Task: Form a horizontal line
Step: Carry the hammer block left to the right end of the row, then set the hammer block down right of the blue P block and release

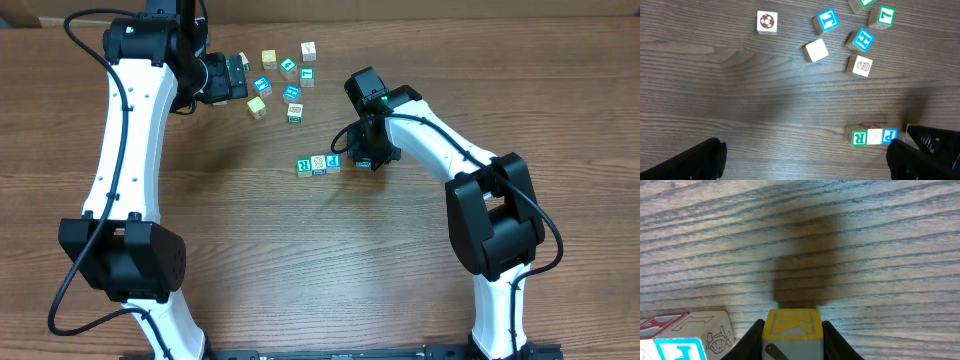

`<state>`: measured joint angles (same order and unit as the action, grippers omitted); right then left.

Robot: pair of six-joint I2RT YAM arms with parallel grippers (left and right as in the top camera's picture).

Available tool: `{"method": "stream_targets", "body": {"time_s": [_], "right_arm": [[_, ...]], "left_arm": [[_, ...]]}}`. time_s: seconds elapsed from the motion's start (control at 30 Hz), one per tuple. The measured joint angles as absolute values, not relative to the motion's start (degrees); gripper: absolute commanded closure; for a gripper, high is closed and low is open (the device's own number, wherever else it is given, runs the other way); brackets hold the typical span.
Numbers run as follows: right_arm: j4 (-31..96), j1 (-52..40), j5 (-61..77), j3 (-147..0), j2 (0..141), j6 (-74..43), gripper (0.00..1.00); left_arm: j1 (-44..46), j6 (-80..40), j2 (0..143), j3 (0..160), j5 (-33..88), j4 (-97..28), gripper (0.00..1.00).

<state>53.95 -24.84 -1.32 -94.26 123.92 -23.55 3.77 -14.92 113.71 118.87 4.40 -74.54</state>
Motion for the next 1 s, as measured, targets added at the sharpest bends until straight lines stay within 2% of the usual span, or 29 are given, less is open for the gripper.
{"method": "stream_targets", "body": {"time_s": [0.3,0.57,0.63,1.0], "right_arm": [[54.0,-24.9,-1.3,-94.2,123.9,-23.8,0.67],[51.2,-24.8,-1.6,-94.1,123.9,-23.8,0.47],[48.7,-24.9,-3.1,-94.1,123.9,-23.9,0.45],[45.3,-24.4,-11.4,-94.1,123.9,-24.0,0.47]], "left_arm": [[3.8,-14.9,113.7,118.9,4.4,-74.5,0.00],[3.8,-14.9,113.7,118.9,4.4,-74.5,0.00],[3.8,-14.9,113.7,118.9,4.4,-74.5,0.00],[3.8,-14.9,113.7,118.9,4.4,-74.5,0.00]]}}
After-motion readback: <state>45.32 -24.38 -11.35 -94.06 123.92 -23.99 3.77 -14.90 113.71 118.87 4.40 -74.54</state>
